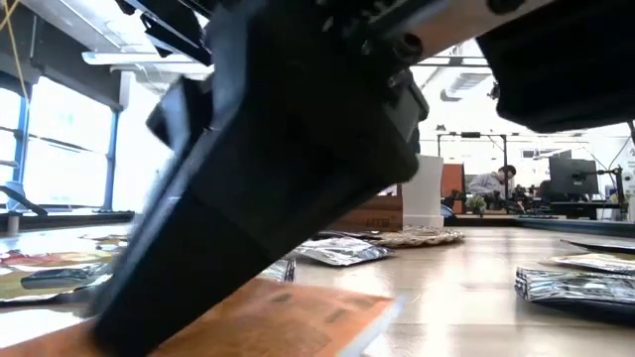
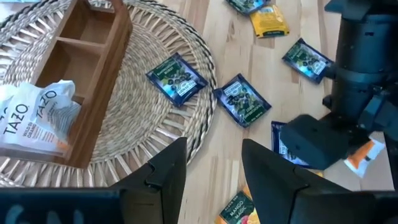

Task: Pick & Place Tea
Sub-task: Put the orange tea pack into the left section of the wooden organizer

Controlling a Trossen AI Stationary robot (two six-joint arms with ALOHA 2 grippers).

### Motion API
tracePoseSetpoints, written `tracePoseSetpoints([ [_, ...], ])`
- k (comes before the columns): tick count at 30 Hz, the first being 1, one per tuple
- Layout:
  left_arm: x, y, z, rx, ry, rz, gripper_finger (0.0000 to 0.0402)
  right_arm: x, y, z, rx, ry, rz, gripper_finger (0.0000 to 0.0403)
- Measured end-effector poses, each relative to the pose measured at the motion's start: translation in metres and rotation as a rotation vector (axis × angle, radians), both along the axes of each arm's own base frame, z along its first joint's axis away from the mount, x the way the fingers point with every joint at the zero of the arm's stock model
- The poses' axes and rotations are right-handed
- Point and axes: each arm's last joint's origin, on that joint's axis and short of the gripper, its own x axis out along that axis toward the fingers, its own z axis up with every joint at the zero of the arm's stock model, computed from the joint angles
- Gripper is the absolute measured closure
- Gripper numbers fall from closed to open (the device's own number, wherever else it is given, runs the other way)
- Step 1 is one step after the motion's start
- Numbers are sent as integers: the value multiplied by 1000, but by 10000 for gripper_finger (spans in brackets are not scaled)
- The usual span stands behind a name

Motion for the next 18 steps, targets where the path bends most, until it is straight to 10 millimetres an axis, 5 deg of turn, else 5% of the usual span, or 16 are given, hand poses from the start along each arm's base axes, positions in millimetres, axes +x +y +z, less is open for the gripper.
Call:
tracePoseSetpoints([
  [3,0,0,0,2,6,-1,248,-1,-8,15,-3,0,-15,394],
  [10,0,-1,-4,50,47,-96,248,-6,-33,75,-32,-76,-48,397],
  [18,6,-27,-24,142,135,-355,248,-10,-74,97,-61,-8,-110,400],
])
